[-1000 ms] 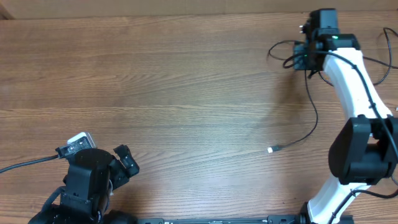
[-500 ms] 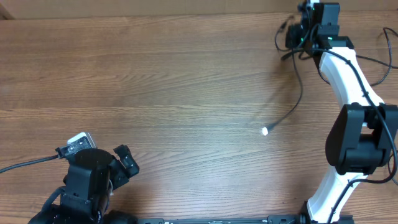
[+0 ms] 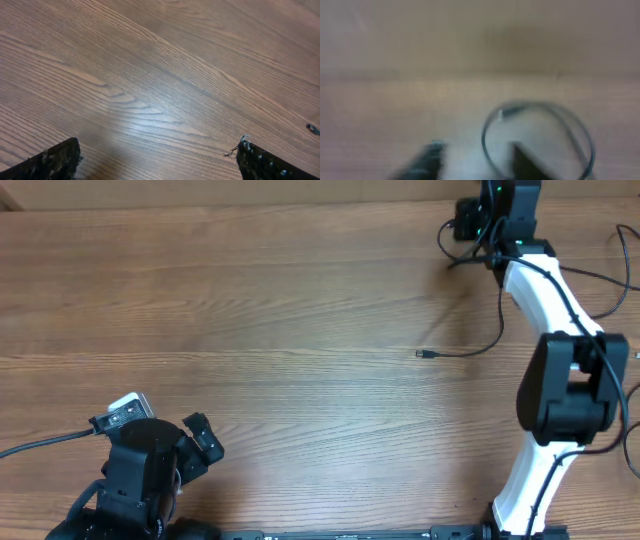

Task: Untangle cables

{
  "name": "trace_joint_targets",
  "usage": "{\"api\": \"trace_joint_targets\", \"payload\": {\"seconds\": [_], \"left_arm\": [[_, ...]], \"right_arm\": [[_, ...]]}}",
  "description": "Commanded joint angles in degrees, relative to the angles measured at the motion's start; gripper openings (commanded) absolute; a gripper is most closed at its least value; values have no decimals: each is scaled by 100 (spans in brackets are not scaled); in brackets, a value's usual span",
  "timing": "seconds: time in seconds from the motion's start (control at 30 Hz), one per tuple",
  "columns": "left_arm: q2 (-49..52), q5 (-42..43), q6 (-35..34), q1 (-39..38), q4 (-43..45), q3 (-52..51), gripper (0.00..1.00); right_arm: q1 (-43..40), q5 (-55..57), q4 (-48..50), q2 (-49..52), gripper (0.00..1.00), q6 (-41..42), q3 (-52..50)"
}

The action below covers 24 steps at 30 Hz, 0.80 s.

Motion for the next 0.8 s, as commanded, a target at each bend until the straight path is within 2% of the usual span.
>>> {"api": "trace_joint_targets", "payload": {"seconds": [0.0,0.07,0.27,0.53,0.67,0.77], "left_arm": [[-11,2,-72,-4,2,-26,100],[-11,2,-72,-4,2,-26,100],[-11,2,-70,-4,2,-26,100],[-11,2,-70,-4,2,-26,99],[-11,2,-72,-4,2,-26,99],[-11,2,-72,-4,2,-26,100]], "right_arm": [[-2,-39,-341,120,100,0,74],[-2,-37,-638,-24,100,0,74],[-4,-37,-1838,-1300,100,9,74],[-4,-39,-4546,-3174,100,210,72],[2,-251,-5329,-4054,100,210,44],[2,-356,-5571,-4771,100,212,-120]]}}
